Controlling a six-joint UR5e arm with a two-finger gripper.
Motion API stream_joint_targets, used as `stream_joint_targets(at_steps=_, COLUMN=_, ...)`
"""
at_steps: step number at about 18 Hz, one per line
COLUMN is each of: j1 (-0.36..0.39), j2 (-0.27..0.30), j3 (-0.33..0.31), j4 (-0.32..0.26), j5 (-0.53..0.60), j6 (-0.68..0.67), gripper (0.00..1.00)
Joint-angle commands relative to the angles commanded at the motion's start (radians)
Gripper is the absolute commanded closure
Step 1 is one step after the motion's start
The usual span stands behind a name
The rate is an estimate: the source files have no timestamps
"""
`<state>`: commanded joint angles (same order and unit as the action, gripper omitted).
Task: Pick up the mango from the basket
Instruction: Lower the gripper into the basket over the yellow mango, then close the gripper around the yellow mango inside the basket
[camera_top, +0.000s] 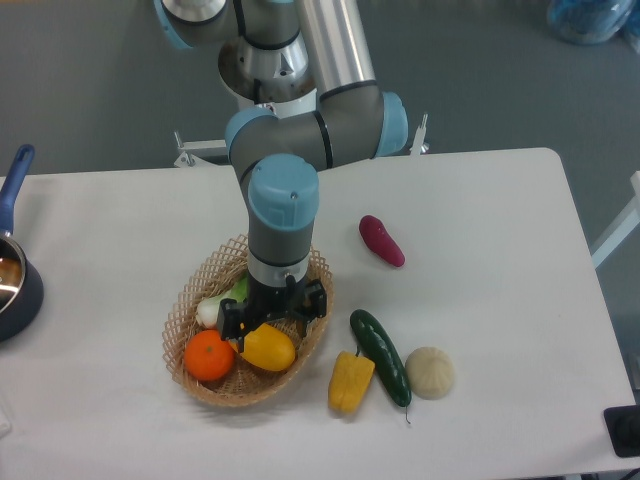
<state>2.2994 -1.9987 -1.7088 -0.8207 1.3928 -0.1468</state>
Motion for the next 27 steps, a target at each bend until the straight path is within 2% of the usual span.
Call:
stream_joint_targets(at_steps=3, j1=-0.005, j2=-0.025, j3=-0.014, j4=-0.002, j5=0.046, j6=-0.085, gripper=0.00)
stream_joint_targets(at_steps=14, j1=-0.015, j2=-0.029, j3=0.002, j4=-0.003, j5=0.058, j6=-0.306, gripper=0.00)
stream_joint_targets(at_steps=18, j1=-0.018, j2=-0.025, j3=-0.002, j4=-0.006, j5=0.060, j6=-0.318, gripper=0.00)
stream_joint_targets(at_steps=21, j1=-0.044, j2=-0.031, j3=-0.012, j4=-0.005, j5=0.115, j6=-0.315, gripper=0.00)
stream_joint_targets(at_steps=27, j1=-0.051, j2=-0.048, j3=-0.003, j4=-0.005, j5=0.109, j6=-0.318, gripper=0.00)
